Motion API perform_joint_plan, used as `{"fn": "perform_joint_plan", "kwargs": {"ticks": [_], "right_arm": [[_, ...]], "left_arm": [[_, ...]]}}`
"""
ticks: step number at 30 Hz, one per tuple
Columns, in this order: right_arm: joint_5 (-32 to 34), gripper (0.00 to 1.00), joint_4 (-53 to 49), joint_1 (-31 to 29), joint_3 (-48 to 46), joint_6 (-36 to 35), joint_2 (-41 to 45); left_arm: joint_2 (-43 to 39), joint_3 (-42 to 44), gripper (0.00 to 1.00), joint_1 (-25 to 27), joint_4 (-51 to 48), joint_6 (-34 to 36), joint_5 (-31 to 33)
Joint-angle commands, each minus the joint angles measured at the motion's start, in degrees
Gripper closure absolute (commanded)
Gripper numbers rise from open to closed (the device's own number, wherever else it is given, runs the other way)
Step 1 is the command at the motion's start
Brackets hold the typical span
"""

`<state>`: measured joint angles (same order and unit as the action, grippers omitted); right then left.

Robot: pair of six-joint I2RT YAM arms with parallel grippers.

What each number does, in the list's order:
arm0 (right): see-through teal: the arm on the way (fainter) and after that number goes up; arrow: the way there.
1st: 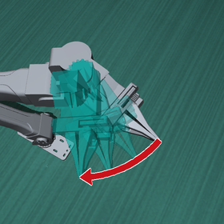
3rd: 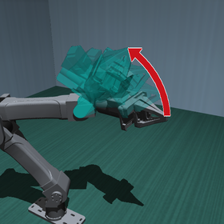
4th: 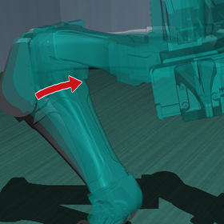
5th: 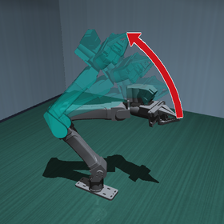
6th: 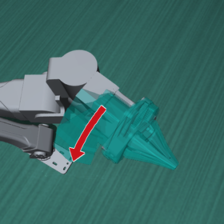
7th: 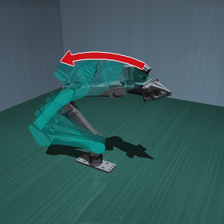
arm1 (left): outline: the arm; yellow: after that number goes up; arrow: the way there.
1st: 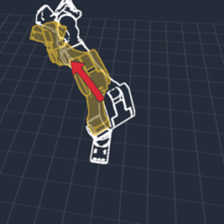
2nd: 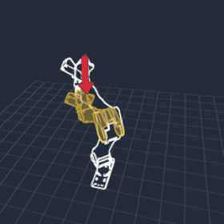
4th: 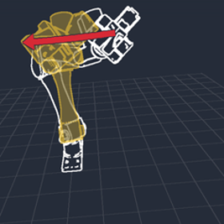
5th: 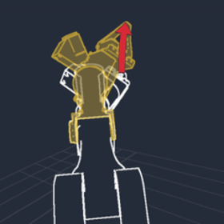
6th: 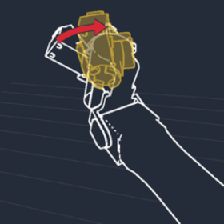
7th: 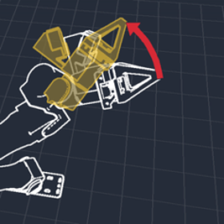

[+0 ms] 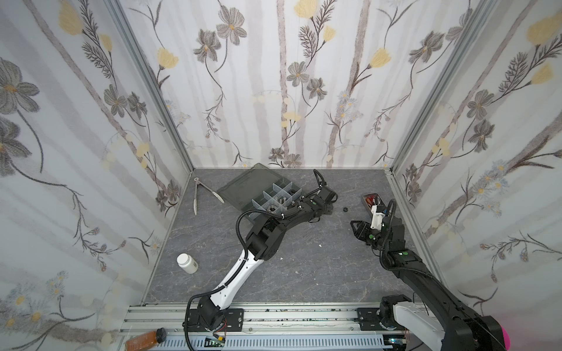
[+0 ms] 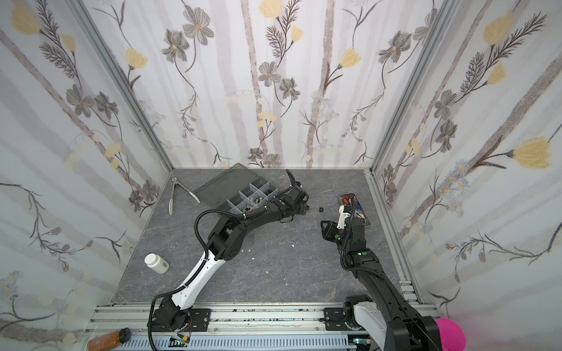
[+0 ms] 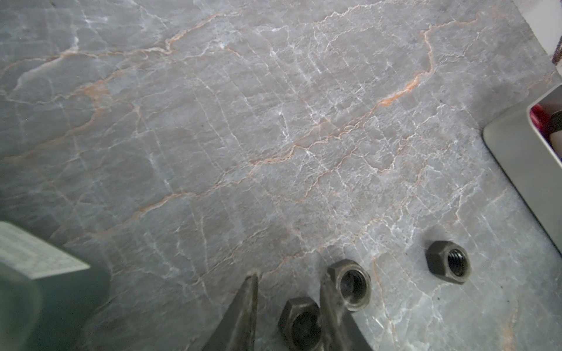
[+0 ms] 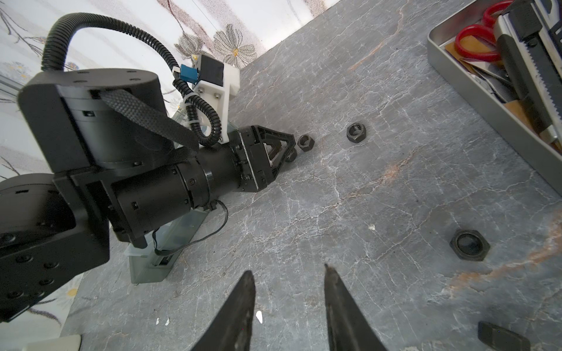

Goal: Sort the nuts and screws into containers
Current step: 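Close the left gripper around one black hex nut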

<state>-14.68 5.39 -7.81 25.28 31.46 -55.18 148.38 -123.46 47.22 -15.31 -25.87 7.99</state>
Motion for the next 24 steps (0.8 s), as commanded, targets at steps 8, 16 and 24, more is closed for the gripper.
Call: {"fn": "perform_joint_plan", "kwargs": {"ticks": [8, 16, 24], "right_arm": [[-0.7, 0.60, 2.5, -0.1, 0.0, 0.4, -0.2], [-0.8, 0.60, 2.5, 0.0, 0.1, 0.4, 0.0], [-0.8, 0.60, 2.3, 0.0, -0.1, 0.4, 0.2]], "left_arm": [[0.4, 1.4, 0.62, 2.2, -2.6, 1.3, 5.0], [0.2, 3.2, 0.64, 2.3, -2.7, 0.7, 5.8], [0.2, 2.9, 0.72, 2.2, -2.2, 1.8, 5.5]]}}
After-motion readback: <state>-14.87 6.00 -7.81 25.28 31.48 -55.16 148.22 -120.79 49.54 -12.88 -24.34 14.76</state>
